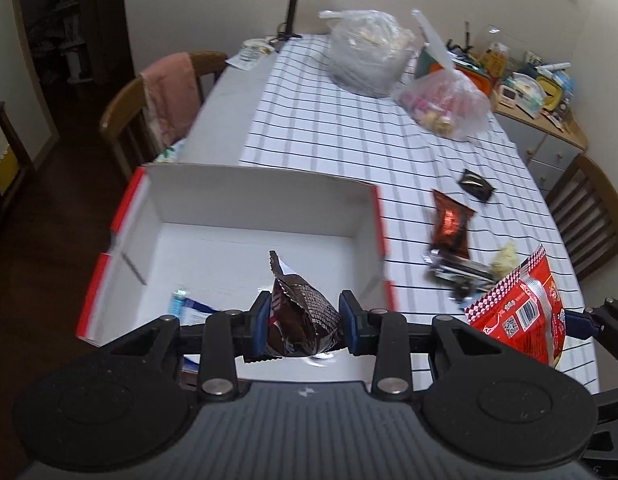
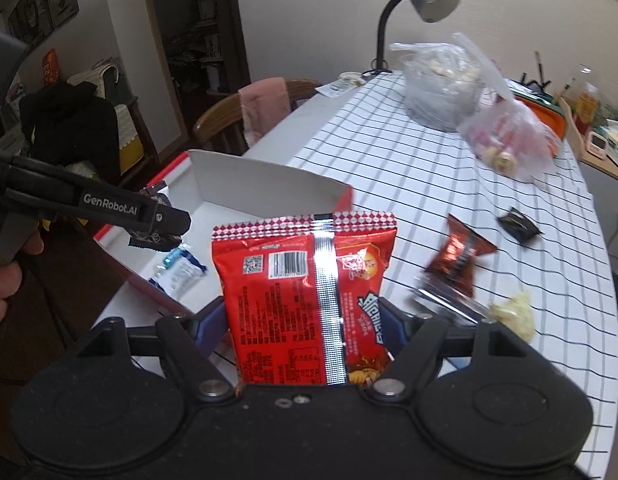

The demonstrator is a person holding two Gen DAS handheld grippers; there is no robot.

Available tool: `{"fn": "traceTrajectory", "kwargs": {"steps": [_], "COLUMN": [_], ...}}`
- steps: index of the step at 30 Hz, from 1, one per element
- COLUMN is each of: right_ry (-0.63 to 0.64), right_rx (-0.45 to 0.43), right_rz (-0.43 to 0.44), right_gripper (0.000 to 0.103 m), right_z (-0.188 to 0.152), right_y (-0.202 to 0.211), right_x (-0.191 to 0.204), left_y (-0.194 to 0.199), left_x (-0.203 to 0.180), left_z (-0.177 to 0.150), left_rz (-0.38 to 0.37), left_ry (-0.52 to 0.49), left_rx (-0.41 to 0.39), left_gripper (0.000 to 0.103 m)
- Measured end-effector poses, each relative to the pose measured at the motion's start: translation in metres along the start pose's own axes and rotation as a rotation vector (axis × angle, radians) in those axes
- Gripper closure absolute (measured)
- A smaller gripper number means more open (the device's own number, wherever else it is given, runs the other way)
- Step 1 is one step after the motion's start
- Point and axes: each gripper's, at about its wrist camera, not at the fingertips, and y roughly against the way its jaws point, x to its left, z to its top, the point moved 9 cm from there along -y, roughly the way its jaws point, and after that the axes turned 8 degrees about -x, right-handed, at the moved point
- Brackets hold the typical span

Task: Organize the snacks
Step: 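Carry the chocolate candy and red chip bag into the box and open both grippers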

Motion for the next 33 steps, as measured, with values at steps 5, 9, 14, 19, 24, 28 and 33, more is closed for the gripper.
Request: {"fn": "traceTrajectory", "kwargs": {"steps": [5,9,14,19,24,28,33], "right_ry": [0.022,0.038,0.065,0.092,0.125,0.120,0.122], "right_rx": [0.020,0.038,0.073,0.097,0.121,0.156,0.191], "right_rz": [-0.002,-0.012,-0.030,-0.034,-0.032,-0.038,-0.028], "right_gripper": [0.027,0.027,0.027,0.027,0.027,0.027,0.027], "right_z": [0.008,0.013,0.014,0.012,0.007,-0.001,-0.010], "right_y": [-0.029,-0.055,-0.090,-0.119,-0.140,-0.154,-0.165], "right_x": [0.029,0.043,0.054,0.063,0.069,0.069,0.072], "left_y": [-0.006,-0.019,-0.038,-0.062,-0.083,-0.098,-0.112], "left_x": [0.040,0.060,0.078,0.092,0.098,0.100,0.103], "left_z": [0.001,-0.002,-0.004,-0.009,-0.018,-0.026,-0.036], "left_rz": [0.030,0.028,0.035,0.039,0.034,0.033,0.044], "left_ry": [-0.031,-0.096,-0.157,-0.186,-0.210,-0.216,-0.228], "left_rx": [0.010,0.043,0.062,0.110,0.147,0.180,0.218], "left_gripper": [0.068,0.068,0.068,0.068,0.068,0.068,0.068]}}
